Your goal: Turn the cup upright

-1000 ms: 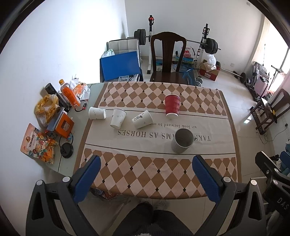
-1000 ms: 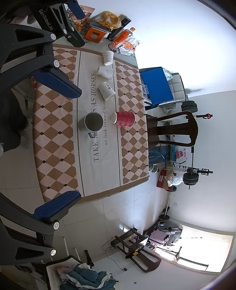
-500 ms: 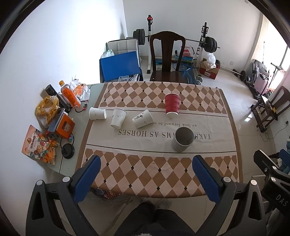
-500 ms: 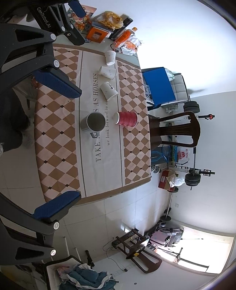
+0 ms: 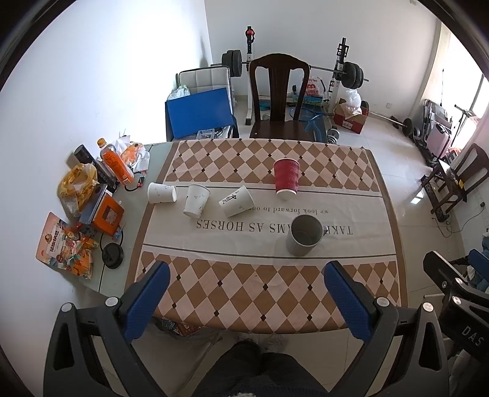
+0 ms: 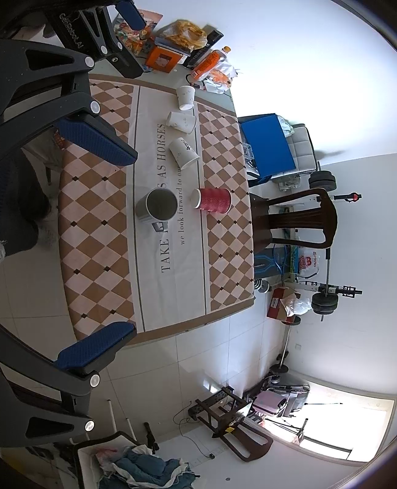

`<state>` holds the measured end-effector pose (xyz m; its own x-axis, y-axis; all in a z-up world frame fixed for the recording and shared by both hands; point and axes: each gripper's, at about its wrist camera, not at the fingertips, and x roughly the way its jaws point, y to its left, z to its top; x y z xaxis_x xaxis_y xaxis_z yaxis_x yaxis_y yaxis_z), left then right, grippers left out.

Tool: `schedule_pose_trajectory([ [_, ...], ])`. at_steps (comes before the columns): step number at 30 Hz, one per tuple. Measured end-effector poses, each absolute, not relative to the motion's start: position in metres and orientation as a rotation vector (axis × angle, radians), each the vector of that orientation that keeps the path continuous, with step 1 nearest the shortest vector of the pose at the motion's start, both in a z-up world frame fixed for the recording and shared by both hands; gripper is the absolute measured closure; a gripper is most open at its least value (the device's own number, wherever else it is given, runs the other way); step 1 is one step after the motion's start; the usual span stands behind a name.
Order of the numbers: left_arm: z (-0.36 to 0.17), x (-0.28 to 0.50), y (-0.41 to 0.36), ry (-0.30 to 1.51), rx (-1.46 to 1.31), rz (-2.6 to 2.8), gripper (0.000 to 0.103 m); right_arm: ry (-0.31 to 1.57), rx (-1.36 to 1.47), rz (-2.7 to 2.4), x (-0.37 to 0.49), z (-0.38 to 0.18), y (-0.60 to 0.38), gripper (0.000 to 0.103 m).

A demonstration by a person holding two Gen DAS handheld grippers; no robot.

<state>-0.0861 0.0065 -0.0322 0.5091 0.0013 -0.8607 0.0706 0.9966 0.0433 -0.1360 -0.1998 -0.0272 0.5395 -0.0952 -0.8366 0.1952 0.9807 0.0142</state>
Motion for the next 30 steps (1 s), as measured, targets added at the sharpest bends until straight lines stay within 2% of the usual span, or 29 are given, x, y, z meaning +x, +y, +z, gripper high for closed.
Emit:
schedule_pose_trajectory([
  [30, -0.0318, -0.0861, 0.006, 1.039, 0.079, -0.049, 0.0, 0.99, 0.109, -0.177, -0.1331, -0.0265, -0.2018, 0.0],
])
